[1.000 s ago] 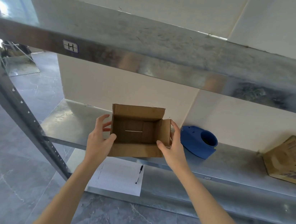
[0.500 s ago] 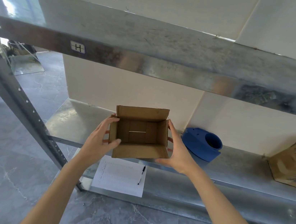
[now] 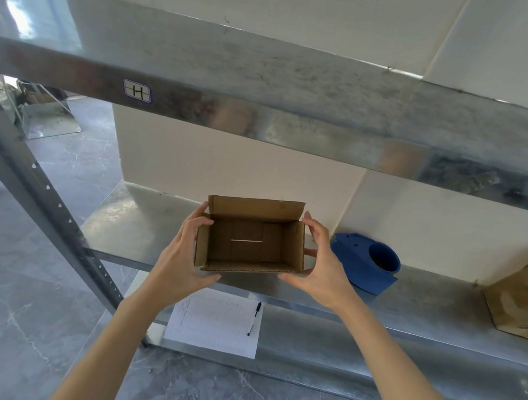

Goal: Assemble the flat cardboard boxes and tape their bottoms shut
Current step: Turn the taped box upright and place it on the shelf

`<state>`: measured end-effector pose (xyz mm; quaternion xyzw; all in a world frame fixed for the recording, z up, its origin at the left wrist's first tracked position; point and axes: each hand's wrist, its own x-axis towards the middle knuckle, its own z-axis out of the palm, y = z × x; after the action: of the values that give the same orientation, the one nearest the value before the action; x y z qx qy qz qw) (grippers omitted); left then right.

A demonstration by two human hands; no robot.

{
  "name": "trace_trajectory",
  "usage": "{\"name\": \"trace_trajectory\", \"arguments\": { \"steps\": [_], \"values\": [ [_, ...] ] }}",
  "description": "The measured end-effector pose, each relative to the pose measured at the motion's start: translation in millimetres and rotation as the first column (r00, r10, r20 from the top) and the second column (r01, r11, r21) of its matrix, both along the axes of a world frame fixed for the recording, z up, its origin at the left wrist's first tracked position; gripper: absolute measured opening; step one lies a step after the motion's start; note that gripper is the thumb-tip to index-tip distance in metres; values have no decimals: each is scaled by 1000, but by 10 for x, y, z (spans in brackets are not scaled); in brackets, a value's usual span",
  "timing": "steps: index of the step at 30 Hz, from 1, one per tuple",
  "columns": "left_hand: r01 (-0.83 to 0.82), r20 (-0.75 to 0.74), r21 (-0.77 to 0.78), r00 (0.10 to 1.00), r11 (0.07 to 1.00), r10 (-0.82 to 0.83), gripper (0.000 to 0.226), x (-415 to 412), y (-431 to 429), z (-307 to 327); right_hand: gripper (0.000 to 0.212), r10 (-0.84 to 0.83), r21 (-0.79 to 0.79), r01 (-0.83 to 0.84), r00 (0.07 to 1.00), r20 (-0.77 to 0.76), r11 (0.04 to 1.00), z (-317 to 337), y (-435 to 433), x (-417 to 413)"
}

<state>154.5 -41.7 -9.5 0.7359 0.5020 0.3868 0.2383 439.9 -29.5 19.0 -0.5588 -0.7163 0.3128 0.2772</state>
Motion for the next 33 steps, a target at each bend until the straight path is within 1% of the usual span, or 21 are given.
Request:
{"name": "trace_trajectory", "arguments": {
  "steps": [3, 7, 10, 12, 14, 16, 20, 22, 24, 26, 29, 33],
  "values": [
    [-18, -36, 33, 999, 999, 20, 84, -7, 24, 19, 107, 21, 10, -21, 999, 29, 1000, 61, 36, 6],
    [-20, -49, -6, 999, 1000, 19, 80, -32, 60, 78, 105, 40, 17, -42, 995, 86, 999, 118, 80, 13],
    [-41, -24, -45, 999, 998, 40, 88, -47, 91, 101, 105, 33, 12, -34, 993, 111, 999, 133, 110, 24],
    [-67, 19, -90, 997, 994, 69, 96, -41, 94, 91, 111, 0, 21, -2, 995, 102, 1000, 129, 119, 39],
    [-73, 79, -117, 993, 991, 82, 105, -36, 94, 66, 123, -21, 17, 20, 998, 57, 1000, 116, 113, 38],
    [-69, 129, -115, 988, 991, 83, 110, -24, 102, 24, 126, -17, -22, 17, 1000, -6, 1000, 86, 95, 16],
    [-62, 211, -182, 972, 981, 100, 105, 17, 105, 45, 108, -35, -141, 12, 986, -165, 990, 29, 74, -11],
    [-59, 239, -211, 965, 976, 110, 103, 16, 90, 84, 103, -49, -167, 11, 973, -227, 986, 50, 66, -17],
    [-51, 268, -214, 957, 976, 109, 102, 20, 67, 160, 99, -48, -150, 10, 967, -249, 989, 107, 44, -20],
    [-41, 275, -184, 957, 982, 92, 101, 40, 55, 269, 97, -41, -115, 12, 967, -253, 993, 188, 25, -2],
    [-20, 253, -118, 966, 993, 50, 99, 109, 57, 479, 94, -47, -73, 28, 962, -269, 997, 338, -15, 93],
    [56, 218, -59, 975, 997, -42, 100, 335, 131, 739, 93, -84, -19, 82, 956, -280, 996, 546, -124, 375]
  ]
}}
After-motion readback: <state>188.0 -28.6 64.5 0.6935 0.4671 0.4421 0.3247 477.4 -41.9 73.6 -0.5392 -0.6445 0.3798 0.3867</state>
